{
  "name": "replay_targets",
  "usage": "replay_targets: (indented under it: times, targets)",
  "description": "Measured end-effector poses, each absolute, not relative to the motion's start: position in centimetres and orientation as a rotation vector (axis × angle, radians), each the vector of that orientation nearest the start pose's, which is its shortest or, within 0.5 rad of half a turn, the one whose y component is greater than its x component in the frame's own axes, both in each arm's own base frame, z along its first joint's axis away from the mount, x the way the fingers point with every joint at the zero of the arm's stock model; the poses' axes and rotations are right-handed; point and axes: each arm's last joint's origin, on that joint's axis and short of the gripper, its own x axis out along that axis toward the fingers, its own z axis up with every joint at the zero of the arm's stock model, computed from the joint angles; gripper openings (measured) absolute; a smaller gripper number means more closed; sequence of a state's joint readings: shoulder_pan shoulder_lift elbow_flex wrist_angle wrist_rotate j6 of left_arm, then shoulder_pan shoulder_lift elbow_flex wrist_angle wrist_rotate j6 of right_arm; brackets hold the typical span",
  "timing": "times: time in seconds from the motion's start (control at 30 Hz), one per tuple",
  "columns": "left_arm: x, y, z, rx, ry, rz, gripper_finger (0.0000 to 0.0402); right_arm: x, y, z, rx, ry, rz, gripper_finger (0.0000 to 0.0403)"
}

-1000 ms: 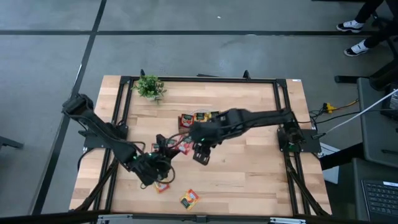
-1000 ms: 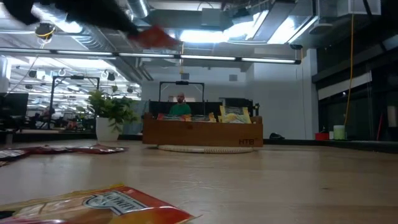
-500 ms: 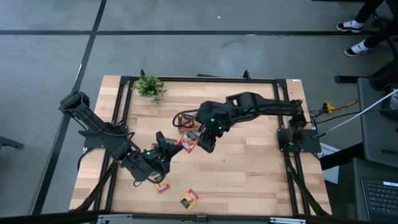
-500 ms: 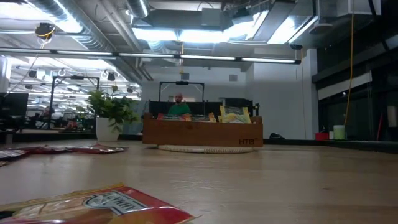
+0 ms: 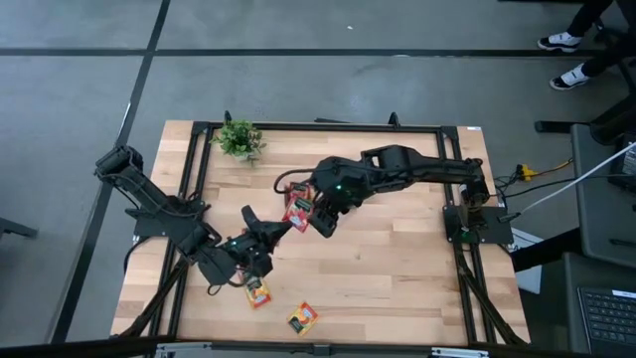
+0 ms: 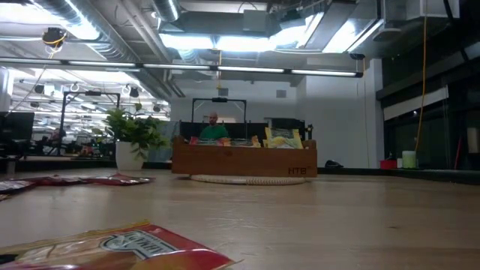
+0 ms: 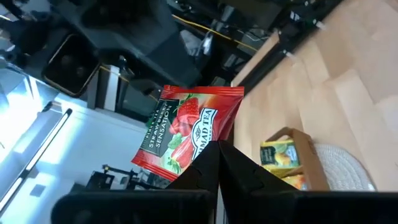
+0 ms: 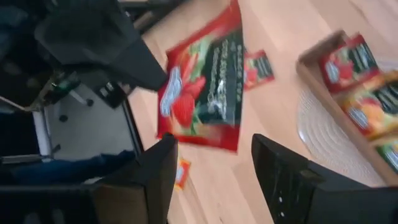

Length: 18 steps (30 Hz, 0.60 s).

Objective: Pick & Place Tea
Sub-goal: Put the red tea bag into the left section of the wooden organizer

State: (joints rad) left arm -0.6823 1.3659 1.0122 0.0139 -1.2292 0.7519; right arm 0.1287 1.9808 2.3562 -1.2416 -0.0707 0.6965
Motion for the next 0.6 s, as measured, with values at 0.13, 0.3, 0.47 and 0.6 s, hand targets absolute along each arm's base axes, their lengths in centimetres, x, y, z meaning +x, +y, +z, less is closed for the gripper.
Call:
replay_targets:
  times: [0.13,0.3,0.47,0.6]
  targets:
    - [24.27,-16.40,31.33,1.007,0.369,0.457,0.0002,39.68,5.29,42.38,0.636,0.804,-0.095,0.0206]
    - [24.30,-16.35,31.68,1.017,0.368,0.490,0.0002,40.04,5.29,42.76,0.649,0.747,-0.094,0.0201]
    - [24.24,-16.31,31.72,1.016,0.377,0.518,0.0002,40.05,5.29,42.73,0.658,0.748,-0.100,0.0136]
    - [24.09,-16.55,31.80,1.007,0.367,0.516,0.0002,40.08,5.29,42.74,0.642,0.745,-0.093,0.0036]
